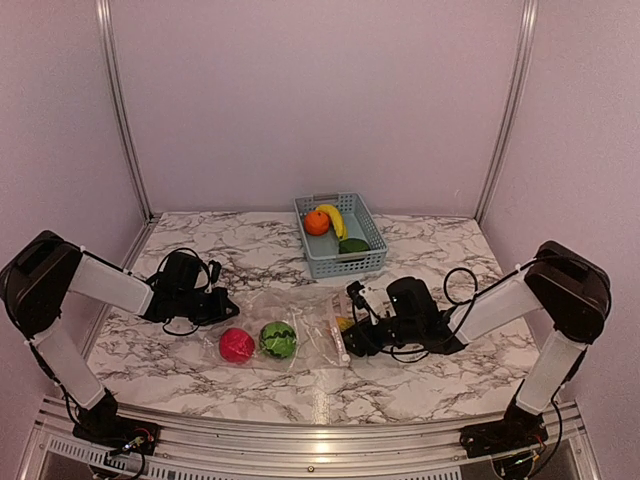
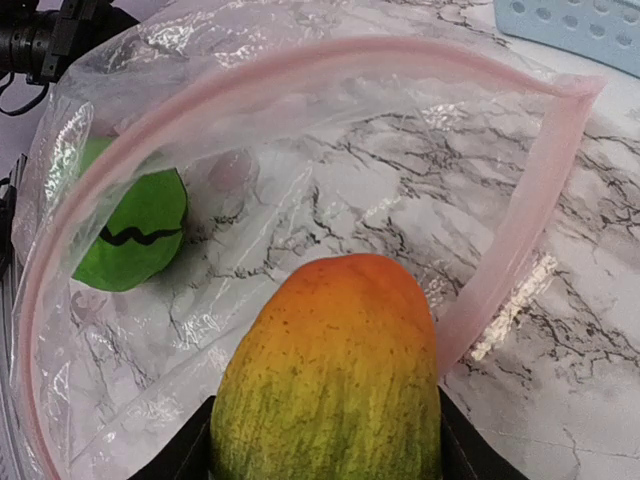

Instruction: Open the zip-top bag and remove the fake food

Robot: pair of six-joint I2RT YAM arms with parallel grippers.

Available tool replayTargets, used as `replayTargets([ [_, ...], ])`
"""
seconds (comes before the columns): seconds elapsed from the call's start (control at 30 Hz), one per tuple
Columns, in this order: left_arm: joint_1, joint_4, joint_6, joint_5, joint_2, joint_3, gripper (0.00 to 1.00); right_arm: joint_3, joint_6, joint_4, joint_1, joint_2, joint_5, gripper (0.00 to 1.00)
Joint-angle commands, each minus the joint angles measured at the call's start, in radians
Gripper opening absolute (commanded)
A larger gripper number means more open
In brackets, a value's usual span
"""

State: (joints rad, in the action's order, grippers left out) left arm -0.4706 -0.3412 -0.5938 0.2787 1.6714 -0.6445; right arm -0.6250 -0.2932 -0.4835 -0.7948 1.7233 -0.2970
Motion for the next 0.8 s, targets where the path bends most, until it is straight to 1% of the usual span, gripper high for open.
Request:
replayTargets([
  [0.0,0.015,0.063,0.015,-0.032,-0.027,0.017,0.00,0.016,0.027,0.049,0.012,-0.047,-0.021,0.48],
  [0.1,0.023,0.064,0.019,-0.031,-0.031,0.019,0.00,0.024,0.036,0.078,0.013,-0.111,-0.025,0.48],
  [0.23,0.026,0.064,0.022,-0.023,-0.032,0.017,0.00,0.022,0.057,0.162,0.024,-0.209,-0.016,0.48],
  [0.33,0.027,0.067,0.028,-0.024,-0.035,0.017,0.00,0.016,0.080,0.229,0.048,-0.276,-0.013,0.49],
  [0.47,0.027,0.069,0.031,-0.020,-0.038,0.017,0.00,-0.029,0.121,0.298,0.101,-0.324,-0.014,0.49],
  [0.6,0.027,0.062,0.030,-0.020,-0.043,0.019,0.00,-0.115,0.158,0.315,0.180,-0.305,-0.014,0.50],
  [0.77,0.027,0.050,0.025,-0.008,-0.036,0.020,0.00,-0.312,0.202,0.338,0.251,-0.183,0.015,0.50],
])
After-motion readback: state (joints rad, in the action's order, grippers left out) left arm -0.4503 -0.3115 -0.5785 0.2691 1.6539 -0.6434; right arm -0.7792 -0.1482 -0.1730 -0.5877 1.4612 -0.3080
